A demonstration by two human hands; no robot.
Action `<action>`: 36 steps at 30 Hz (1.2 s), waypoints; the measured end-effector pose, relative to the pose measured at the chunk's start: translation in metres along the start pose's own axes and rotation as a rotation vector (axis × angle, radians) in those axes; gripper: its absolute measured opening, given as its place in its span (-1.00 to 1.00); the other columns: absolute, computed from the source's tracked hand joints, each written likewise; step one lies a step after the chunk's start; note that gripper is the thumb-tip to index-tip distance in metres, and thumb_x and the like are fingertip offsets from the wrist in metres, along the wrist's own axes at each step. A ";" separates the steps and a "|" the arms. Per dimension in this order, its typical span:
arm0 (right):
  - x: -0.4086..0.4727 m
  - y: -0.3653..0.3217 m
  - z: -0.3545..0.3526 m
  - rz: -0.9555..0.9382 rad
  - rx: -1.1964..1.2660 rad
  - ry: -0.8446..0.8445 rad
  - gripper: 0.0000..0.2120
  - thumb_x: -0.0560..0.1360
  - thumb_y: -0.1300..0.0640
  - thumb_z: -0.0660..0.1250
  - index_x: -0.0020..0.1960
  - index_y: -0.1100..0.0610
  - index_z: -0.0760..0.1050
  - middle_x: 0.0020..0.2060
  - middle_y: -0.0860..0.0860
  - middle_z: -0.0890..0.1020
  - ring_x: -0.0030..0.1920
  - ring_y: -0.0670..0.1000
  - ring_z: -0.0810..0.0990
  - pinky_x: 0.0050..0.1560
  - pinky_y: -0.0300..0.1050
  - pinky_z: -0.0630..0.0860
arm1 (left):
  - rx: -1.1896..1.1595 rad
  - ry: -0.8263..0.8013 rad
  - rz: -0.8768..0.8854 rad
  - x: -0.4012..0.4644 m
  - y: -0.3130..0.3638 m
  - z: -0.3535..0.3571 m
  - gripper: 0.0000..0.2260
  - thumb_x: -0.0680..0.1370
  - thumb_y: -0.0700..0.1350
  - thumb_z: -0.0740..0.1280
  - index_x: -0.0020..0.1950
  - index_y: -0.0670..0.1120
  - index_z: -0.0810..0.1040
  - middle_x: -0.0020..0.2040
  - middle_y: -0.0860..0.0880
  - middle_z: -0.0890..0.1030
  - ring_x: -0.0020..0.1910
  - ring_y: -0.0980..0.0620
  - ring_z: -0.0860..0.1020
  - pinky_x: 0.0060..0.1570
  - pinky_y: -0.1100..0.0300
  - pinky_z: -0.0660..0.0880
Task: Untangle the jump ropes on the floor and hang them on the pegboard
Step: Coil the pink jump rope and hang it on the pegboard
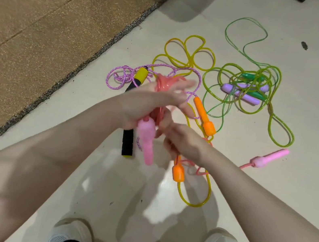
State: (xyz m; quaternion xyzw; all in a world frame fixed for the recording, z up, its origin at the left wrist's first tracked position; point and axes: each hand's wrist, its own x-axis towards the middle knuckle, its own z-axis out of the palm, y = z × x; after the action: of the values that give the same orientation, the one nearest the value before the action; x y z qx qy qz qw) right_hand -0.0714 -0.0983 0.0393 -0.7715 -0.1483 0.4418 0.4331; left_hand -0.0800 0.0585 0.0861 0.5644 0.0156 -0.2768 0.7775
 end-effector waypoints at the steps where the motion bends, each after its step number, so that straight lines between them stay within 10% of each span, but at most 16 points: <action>1: -0.001 0.001 0.005 0.051 -0.052 -0.115 -0.76 0.63 0.04 0.07 0.10 0.10 0.46 -0.38 0.09 0.50 -0.53 -0.04 0.42 -0.34 -0.09 0.37 | 0.059 0.191 -0.006 0.003 0.000 -0.005 -0.49 0.26 0.02 0.46 0.20 0.14 0.46 -0.03 0.09 0.66 -0.51 0.10 0.54 -0.27 0.13 0.46; 4: -0.005 -0.014 0.008 0.084 -0.213 -0.402 -0.74 0.59 0.09 0.16 0.28 0.04 0.32 -0.33 0.03 0.58 -0.61 -0.10 0.41 -0.37 -0.13 0.45 | 0.135 0.539 0.009 0.005 -0.010 -0.026 -0.46 0.47 -0.18 0.41 0.41 -0.07 0.32 -0.20 0.40 0.58 -0.31 0.08 0.65 -0.13 0.13 0.59; 7: -0.013 -0.049 -0.011 0.002 -0.232 -0.505 -0.77 0.53 0.13 0.31 0.18 0.07 0.45 -0.37 0.04 0.58 -0.58 -0.08 0.44 -0.42 -0.18 0.46 | 0.377 0.553 -0.126 -0.006 -0.023 -0.037 -0.52 0.53 -0.23 0.33 0.42 -0.13 0.30 -0.14 0.16 0.59 -0.31 0.11 0.66 -0.22 0.26 0.58; 11: -0.019 -0.077 -0.051 -0.254 -0.160 -0.138 -0.95 0.46 0.19 0.39 -0.18 0.12 0.59 -0.49 -0.06 0.50 -0.51 -0.15 0.43 -0.46 -0.32 0.40 | 0.454 0.376 -0.251 -0.015 -0.024 -0.033 -0.73 0.56 -0.04 0.30 0.23 -0.09 0.45 -0.41 -0.10 0.55 -0.55 0.09 0.51 -0.49 0.25 0.41; 15: -0.009 -0.063 -0.070 -0.355 0.103 0.340 -0.85 0.40 0.23 0.44 -0.30 0.07 0.54 -0.56 -0.17 0.50 -0.47 -0.22 0.40 -0.40 -0.35 0.35 | 0.032 -0.049 -0.299 -0.011 -0.015 -0.028 -0.38 0.39 0.37 0.11 0.16 -0.05 0.58 -0.58 -0.09 0.48 -0.67 0.07 0.32 -0.50 0.27 0.34; 21: 0.002 -0.030 -0.029 -0.268 0.232 0.252 -0.92 0.46 0.27 0.33 -0.19 0.16 0.49 -0.39 -0.10 0.55 -0.36 -0.18 0.49 -0.28 -0.23 0.46 | -0.098 -0.667 -0.064 -0.001 0.000 -0.003 -0.73 0.50 0.12 0.21 0.10 0.13 0.62 -0.55 0.04 0.39 -0.60 0.04 0.28 -0.33 0.35 0.41; 28: -0.008 -0.014 -0.003 0.286 -0.345 -0.488 -0.57 0.57 0.12 0.20 0.39 0.03 0.18 -0.35 0.05 0.57 -0.58 -0.06 0.40 -0.47 -0.22 0.44 | -0.185 0.518 0.026 0.010 -0.022 -0.034 -0.51 0.52 -0.13 0.33 0.43 -0.07 0.29 -0.21 0.06 0.68 -0.25 0.11 0.65 -0.24 0.27 0.55; 32: -0.015 -0.047 -0.017 0.063 -0.378 -0.535 -0.69 0.51 0.18 0.31 0.25 0.07 0.45 -0.45 -0.01 0.55 -0.53 -0.04 0.41 -0.48 -0.23 0.44 | 0.039 0.557 -0.098 0.000 -0.033 -0.046 -0.54 0.49 -0.23 0.38 0.36 -0.13 0.35 -0.21 0.05 0.66 -0.30 0.05 0.61 -0.28 0.24 0.58; 36: -0.021 -0.077 -0.059 -0.199 -0.263 -0.114 -0.90 0.48 0.23 0.35 -0.14 0.24 0.61 -0.48 -0.01 0.50 -0.54 -0.18 0.39 -0.50 -0.33 0.37 | 0.262 0.369 -0.211 -0.012 -0.031 -0.030 -0.76 0.57 0.00 0.26 -0.09 -0.16 0.53 -0.49 -0.07 0.54 -0.61 0.09 0.44 -0.56 0.29 0.37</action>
State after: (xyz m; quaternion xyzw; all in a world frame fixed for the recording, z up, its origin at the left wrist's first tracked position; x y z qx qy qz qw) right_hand -0.0239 -0.0984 0.1261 -0.7767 -0.3046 0.4167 0.3609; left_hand -0.0954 0.0836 0.0518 0.6966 0.1801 -0.2484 0.6485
